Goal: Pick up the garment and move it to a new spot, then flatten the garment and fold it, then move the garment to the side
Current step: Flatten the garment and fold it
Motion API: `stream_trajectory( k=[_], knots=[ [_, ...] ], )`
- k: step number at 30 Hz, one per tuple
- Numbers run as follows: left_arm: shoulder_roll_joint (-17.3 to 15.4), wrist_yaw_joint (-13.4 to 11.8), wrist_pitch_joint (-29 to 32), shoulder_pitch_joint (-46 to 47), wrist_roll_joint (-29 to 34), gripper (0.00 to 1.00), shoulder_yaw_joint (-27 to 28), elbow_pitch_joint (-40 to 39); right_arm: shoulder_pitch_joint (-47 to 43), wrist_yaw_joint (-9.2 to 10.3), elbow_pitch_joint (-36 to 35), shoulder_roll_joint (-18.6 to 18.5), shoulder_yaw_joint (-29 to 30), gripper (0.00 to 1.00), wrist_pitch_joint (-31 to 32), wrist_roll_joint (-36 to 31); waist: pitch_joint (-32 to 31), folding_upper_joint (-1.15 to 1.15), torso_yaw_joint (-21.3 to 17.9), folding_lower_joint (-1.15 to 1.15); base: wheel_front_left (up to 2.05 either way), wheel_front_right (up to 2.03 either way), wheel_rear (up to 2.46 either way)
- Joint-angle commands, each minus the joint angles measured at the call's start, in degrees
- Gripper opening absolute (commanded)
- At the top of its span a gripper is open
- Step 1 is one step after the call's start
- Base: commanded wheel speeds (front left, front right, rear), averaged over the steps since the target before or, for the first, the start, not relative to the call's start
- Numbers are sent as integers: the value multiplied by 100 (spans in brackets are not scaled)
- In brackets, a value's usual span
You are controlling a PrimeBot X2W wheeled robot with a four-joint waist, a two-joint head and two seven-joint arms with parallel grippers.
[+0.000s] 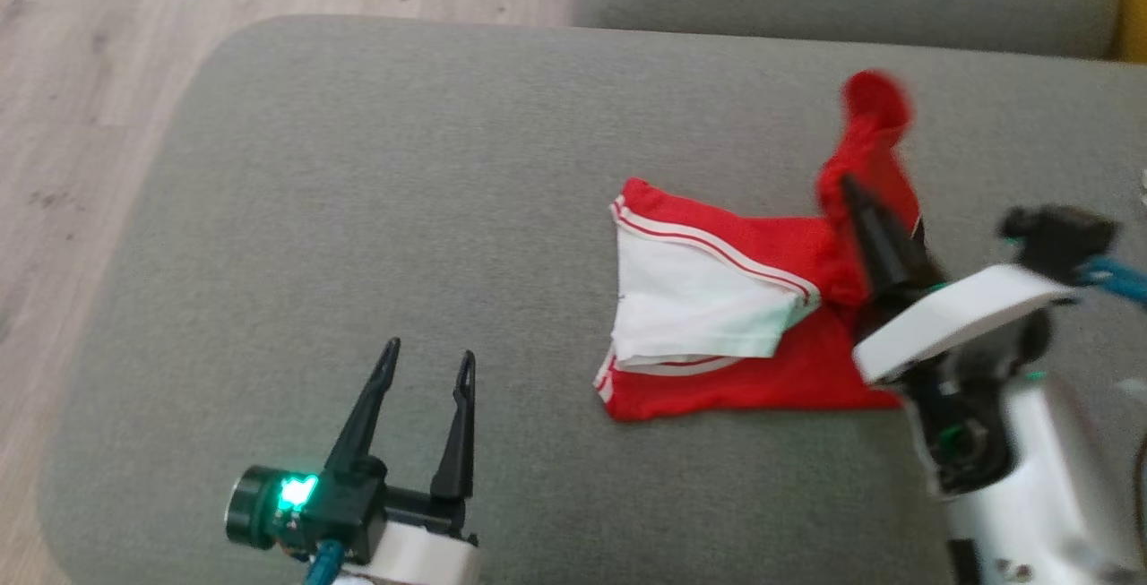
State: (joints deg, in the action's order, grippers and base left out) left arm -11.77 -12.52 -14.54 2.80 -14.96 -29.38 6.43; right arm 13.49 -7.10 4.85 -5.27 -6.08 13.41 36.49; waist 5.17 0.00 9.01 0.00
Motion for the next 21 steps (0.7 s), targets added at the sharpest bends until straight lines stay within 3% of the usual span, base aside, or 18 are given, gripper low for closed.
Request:
stream_trajectory(
  k=[1, 7, 17, 18, 19, 20, 21],
  knots=[
    [33, 37, -46, 46, 55, 100, 236, -126, 214, -39, -86, 68, -203, 0, -7, -35, -55, 0, 126, 0, 0, 0, 0],
    [171, 166, -46, 77, 154, 100, 254, -9, 485, -39, 754, 229, -834, 0, -261, -72, -20, 0, 493, 0, 0, 0, 0],
    [355, 322, -46, 80, 301, 100, 429, 112, 1030, -39, 2030, 238, -2107, 0, -864, 612, 50, 0, 769, 0, 0, 0, 0],
    [363, 327, -46, 71, 309, 100, 456, 114, 1040, -39, 2089, 238, -2165, 8, -901, 643, 43, 0, 762, 0, 0, 0, 0],
    [368, 331, -46, 56, 315, 100, 488, 115, 1043, -39, 2144, 238, -2214, 41, -941, 668, 29, 0, 745, 0, 0, 0, 0],
    [368, 331, -46, 56, 315, 100, 488, 115, 1043, -39, 2144, 238, -2214, 41, -941, 668, 29, 0, 745, 0, 0, 0, 0],
    [370, 333, -46, 37, 320, 100, 522, 116, 1044, -39, 2197, 238, -2247, 100, -991, 688, 11, 0, 721, 0, 0, 0, 0]
  ],
)
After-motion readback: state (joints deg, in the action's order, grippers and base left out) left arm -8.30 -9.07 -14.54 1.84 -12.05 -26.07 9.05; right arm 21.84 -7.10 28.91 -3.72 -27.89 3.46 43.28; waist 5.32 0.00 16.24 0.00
